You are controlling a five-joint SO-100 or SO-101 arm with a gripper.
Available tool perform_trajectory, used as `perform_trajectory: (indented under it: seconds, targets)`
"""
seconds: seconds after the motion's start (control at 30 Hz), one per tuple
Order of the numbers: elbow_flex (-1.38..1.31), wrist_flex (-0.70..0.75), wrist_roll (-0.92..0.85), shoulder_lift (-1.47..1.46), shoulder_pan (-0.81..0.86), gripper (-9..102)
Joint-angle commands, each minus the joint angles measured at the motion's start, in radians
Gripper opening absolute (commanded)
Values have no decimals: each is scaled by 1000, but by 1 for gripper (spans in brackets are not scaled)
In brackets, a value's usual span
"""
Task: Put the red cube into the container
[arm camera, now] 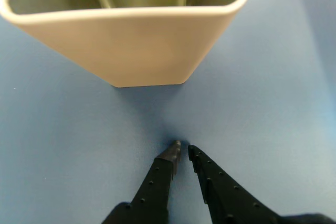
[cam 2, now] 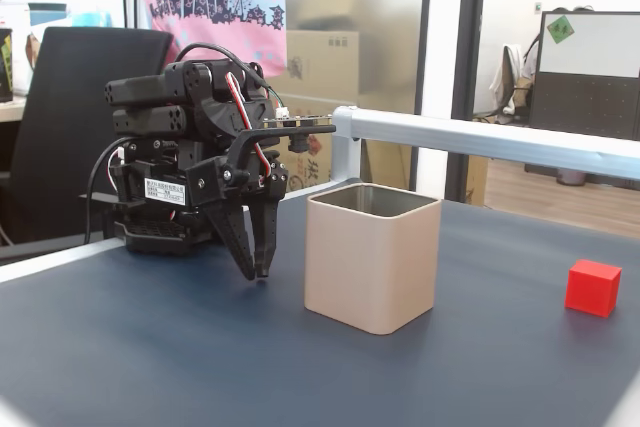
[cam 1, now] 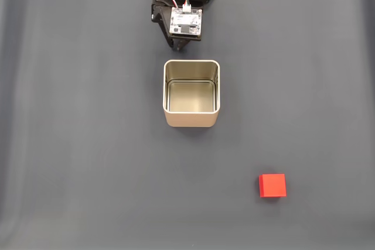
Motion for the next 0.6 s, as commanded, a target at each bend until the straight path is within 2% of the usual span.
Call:
perform_trajectory:
  seconds: [0.0,0.27,0.57]
  targets:
    - [11,9,6,69,-15,2]
    - [11,9,3,69,-14,3]
    - [11,5,-14,67,-48,0]
